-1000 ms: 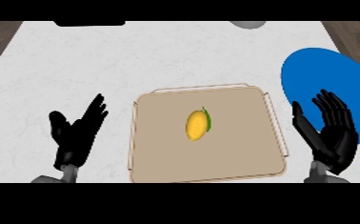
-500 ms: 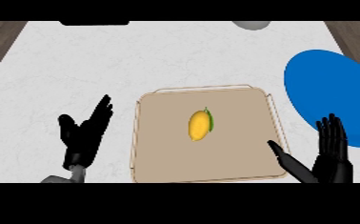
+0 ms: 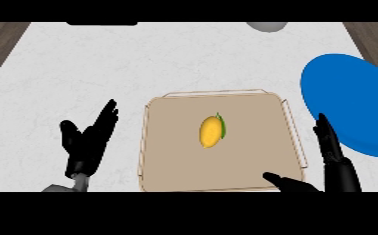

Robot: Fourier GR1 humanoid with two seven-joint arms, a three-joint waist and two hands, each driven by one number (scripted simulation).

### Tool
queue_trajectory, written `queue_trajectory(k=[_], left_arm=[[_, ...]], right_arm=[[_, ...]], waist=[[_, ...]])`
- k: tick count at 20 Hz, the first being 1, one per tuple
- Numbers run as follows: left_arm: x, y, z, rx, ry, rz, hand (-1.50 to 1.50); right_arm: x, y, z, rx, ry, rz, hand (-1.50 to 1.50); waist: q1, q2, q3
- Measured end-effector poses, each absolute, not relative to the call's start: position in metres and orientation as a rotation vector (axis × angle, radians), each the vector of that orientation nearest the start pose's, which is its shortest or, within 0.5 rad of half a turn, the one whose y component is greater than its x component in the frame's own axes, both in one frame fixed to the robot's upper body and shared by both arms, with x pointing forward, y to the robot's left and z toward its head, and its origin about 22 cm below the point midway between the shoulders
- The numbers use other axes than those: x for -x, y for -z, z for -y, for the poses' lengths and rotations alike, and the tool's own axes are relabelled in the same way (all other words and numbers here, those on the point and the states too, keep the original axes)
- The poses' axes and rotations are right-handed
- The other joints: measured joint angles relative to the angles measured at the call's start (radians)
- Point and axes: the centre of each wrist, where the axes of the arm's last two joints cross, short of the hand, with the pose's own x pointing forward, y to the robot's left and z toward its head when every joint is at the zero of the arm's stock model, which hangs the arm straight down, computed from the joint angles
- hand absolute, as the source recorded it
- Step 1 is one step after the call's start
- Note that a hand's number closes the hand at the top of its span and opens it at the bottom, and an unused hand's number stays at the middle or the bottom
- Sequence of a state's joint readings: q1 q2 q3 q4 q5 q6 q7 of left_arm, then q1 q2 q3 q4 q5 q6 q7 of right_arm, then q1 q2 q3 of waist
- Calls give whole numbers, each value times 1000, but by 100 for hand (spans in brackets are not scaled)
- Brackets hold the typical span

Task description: Pick the lemon from the tray and place it in the plate

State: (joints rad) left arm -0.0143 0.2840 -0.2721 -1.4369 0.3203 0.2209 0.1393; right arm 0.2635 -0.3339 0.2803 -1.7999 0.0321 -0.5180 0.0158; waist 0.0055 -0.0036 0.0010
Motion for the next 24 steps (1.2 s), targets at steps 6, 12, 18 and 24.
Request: queue_trajectory(k=[6, 12, 18, 24], left_arm=[[-238, 25, -241, -1, 8, 1231, 0], [-236, 24, -243, -1, 10, 1228, 0], [-235, 24, -240, 1, 10, 1232, 0], [-233, 26, -242, 3, 8, 1226, 0]], right_arm=[[-186, -41, 214, 455, -127, 1449, -150], [-203, -42, 175, 479, -179, 1368, -150], [-214, -45, 150, 420, -223, 1319, -150], [-212, -46, 124, 404, -236, 1315, -150]], waist=[[0, 0, 1], [0, 0, 1], [-2, 0, 2], [-3, -1, 3]])
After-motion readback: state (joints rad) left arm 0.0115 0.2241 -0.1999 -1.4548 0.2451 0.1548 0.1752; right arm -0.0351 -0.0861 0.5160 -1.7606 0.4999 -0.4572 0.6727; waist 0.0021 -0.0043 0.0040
